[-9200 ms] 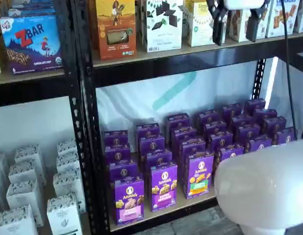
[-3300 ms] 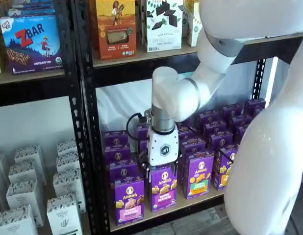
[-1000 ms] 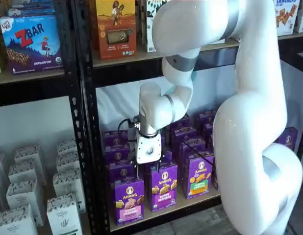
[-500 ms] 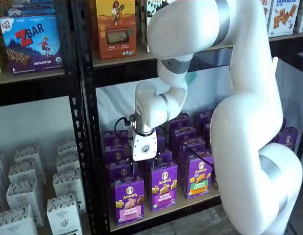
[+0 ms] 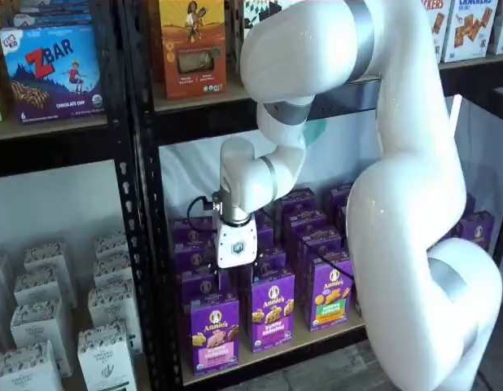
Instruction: Pick up the purple box with a pink patch in the middle, on the bottom shelf, the first box from the left
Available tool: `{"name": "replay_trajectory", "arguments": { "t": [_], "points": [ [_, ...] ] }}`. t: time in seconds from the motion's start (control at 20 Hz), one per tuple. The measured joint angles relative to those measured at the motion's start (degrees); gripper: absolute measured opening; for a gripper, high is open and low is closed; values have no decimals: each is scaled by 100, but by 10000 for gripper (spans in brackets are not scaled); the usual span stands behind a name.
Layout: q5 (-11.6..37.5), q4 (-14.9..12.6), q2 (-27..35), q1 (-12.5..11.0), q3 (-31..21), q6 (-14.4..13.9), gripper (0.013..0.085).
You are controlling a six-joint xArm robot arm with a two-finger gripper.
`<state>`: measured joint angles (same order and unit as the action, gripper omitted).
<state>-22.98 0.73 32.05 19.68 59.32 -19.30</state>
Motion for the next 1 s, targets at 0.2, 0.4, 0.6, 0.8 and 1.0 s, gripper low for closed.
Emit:
{"name": "replay_trajectory", "arguments": {
  "t": [0.2,0.4,0.6,0.8,1.0],
  "points": [
    [-42,59,60,17,64,35,850],
    [-51,115,150,36,141,67,850],
    [-26,183,230,44,195,121,850],
    [10,248,320,49,249,177,850],
    [46,245,410,52,312,174,850]
  ]
}}
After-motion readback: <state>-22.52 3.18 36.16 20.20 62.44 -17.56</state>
